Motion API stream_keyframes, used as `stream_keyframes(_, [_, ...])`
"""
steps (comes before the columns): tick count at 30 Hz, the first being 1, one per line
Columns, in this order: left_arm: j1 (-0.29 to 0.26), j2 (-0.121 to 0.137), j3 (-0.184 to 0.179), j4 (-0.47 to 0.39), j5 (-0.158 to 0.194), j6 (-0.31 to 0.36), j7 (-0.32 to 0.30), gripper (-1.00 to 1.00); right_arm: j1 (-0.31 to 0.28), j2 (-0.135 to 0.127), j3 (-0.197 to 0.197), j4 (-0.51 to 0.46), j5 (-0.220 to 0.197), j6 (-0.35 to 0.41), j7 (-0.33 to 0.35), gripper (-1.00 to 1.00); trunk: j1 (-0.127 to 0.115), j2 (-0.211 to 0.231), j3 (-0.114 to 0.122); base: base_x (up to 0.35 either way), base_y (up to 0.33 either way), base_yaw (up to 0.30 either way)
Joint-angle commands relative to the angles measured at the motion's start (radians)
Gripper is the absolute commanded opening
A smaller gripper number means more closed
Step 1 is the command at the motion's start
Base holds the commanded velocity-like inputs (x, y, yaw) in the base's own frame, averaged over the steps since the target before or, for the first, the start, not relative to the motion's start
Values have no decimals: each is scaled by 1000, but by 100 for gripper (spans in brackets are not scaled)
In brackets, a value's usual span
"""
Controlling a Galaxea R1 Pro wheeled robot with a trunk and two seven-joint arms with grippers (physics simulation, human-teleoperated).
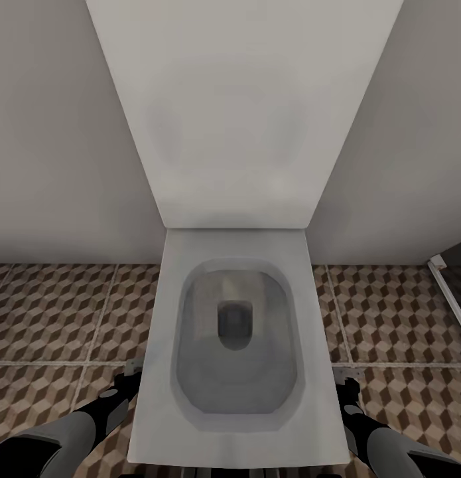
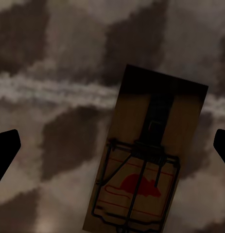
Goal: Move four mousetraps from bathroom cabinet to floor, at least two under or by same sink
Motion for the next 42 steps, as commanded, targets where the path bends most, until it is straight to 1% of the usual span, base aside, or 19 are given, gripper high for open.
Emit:
stream_keyframes(1, [-1,0,-8,2,10,-4,-5,100,-1,0,-8,1,11,-3,-4,100,0,0,-1,0,0,0])
stream_keyframes(24, [-1,0,-8,3,9,-8,-5,100,-1,1,-7,1,12,-2,-4,100,0,0,-1,-15,0,0])
stream_keyframes(30, [-1,0,-8,2,8,-8,-5,100,-1,1,-7,1,13,-3,-4,100,0,0,-1,-234,0,0])
stream_keyframes(42, [-1,0,-8,2,8,-7,-5,100,-1,4,-6,1,13,-3,-4,100,0,0,-1,-326,0,0])
